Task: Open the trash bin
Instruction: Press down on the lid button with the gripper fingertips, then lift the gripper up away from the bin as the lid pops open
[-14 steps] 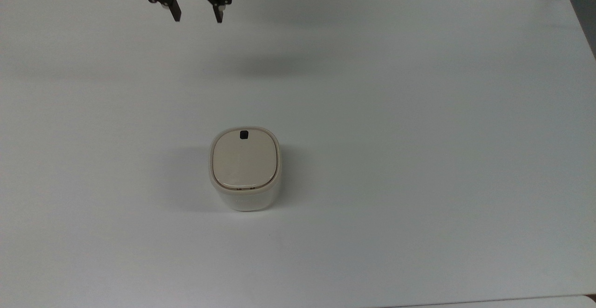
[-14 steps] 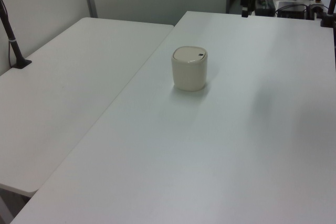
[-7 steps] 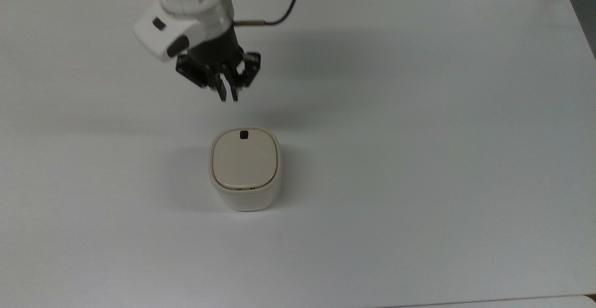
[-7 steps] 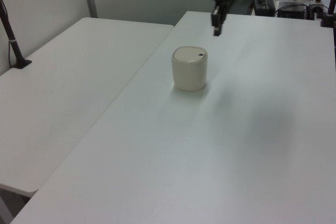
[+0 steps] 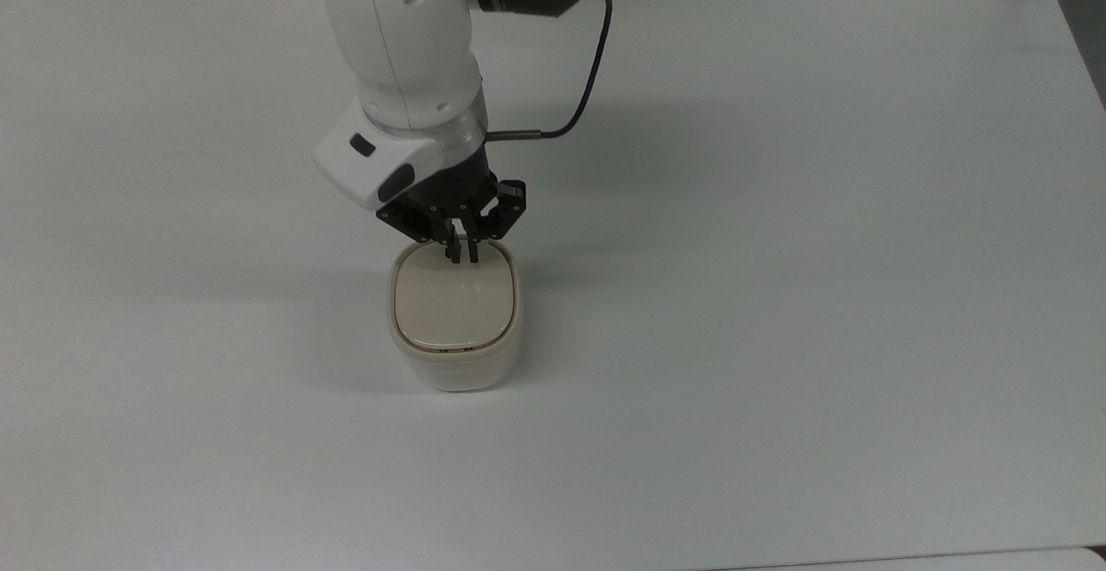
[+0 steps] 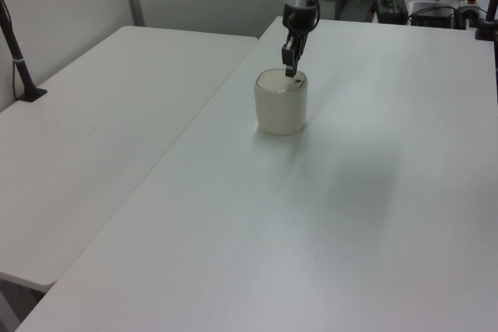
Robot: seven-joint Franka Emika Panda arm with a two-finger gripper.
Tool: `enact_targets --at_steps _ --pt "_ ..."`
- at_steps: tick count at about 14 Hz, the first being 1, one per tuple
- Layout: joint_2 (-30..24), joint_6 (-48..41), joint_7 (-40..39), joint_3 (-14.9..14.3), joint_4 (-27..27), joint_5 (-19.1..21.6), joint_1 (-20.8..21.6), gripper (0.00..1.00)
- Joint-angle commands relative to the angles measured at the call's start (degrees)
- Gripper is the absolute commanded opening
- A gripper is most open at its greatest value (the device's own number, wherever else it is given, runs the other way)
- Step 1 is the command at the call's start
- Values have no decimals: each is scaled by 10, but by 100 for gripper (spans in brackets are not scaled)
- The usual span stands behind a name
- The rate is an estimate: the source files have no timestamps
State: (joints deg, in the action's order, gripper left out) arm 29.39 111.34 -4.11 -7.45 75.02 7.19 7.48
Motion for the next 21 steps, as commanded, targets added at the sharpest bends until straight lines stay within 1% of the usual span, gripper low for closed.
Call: enact_targets --at_steps 1,3,4,6,7,8,9,10,11,12,13,15,17,21 --pt "30 8 2 -9 -15 5 10 13" --pt "31 9 2 -7 -11 -8 10 13" --pt "27 7 3 -7 -11 -8 10 13" --pt "-19 -1 4 -6 -6 -5 8 13" --pt "-56 -26 6 -9 15 -5 7 16" --pt "-81 -51 5 -9 27 -8 5 20" --pt "-118 -95 1 -10 50 -9 3 29" --pt "-145 -116 1 -11 70 -10 -2 44" --pt "-174 -128 0 -11 90 -13 -6 63" --pt "-203 -134 1 -11 110 -26 -7 78" --pt "-227 -138 4 -11 128 -41 -8 100" --pt "-261 -161 5 -10 154 -71 -6 100" --pt "-294 -166 4 -10 190 -73 -5 100" --pt "-307 -176 -1 -11 195 -73 -9 100"
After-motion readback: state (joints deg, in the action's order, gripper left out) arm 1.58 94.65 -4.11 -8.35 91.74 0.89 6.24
